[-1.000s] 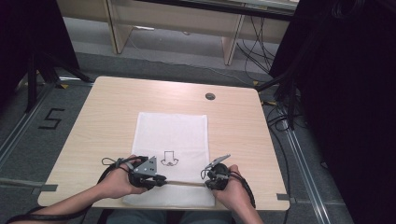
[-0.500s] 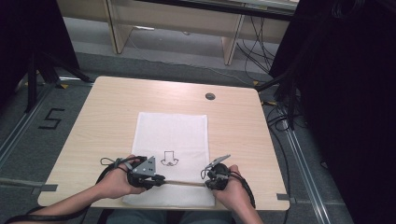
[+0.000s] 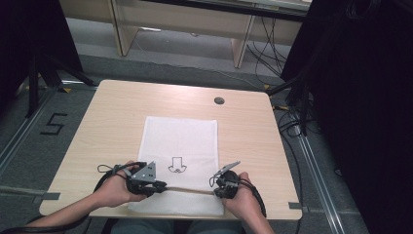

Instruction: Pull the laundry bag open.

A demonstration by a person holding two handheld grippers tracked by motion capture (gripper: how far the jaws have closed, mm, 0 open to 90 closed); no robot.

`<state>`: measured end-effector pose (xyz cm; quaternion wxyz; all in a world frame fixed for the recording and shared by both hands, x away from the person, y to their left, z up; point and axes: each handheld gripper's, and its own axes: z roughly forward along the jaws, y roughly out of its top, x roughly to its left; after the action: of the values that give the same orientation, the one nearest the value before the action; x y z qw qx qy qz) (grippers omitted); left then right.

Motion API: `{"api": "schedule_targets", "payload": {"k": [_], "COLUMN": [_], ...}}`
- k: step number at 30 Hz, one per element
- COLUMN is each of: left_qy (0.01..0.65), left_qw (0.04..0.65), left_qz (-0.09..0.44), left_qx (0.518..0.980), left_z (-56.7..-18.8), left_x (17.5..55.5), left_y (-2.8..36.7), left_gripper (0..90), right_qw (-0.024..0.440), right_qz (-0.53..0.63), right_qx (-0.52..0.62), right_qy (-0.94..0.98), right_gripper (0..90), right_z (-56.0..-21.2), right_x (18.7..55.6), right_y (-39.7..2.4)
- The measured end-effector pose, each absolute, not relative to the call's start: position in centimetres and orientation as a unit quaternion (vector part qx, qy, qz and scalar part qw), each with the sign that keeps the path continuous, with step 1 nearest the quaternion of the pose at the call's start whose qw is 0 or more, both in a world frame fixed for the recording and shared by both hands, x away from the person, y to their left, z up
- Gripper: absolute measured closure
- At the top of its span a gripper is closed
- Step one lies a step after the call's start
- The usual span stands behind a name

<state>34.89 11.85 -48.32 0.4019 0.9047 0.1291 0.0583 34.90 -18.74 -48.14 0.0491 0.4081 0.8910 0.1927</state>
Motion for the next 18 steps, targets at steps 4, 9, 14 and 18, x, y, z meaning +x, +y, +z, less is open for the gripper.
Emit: {"api": "schedule_targets", "payload": {"k": [4,9,14,18], "left_qy": [0.128,0.131,0.131,0.138], "left_qw": [0.402,0.403,0.403,0.409], "left_qz": [0.055,0.054,0.054,0.051], "left_qx": [0.905,0.904,0.904,0.901], "left_z": [-48.33,-48.23,-48.18,-48.17], "left_x": [34.89,34.81,34.79,34.84], "left_y": [11.88,11.92,11.95,12.23], "left_gripper": [81.8,81.7,81.7,81.8], "right_qw": [0.049,0.049,0.050,0.050], "right_qz": [0.193,0.193,0.193,0.193], "right_qx": [0.409,0.408,0.408,0.408], "right_qy": [0.891,0.891,0.891,0.891], "right_gripper": [90.0,90.0,90.0,90.0], "right_z": [-48.14,-48.14,-48.15,-48.14], "right_x": [34.88,34.88,34.88,34.87], "right_y": [-18.76,-18.75,-18.75,-18.75]}}
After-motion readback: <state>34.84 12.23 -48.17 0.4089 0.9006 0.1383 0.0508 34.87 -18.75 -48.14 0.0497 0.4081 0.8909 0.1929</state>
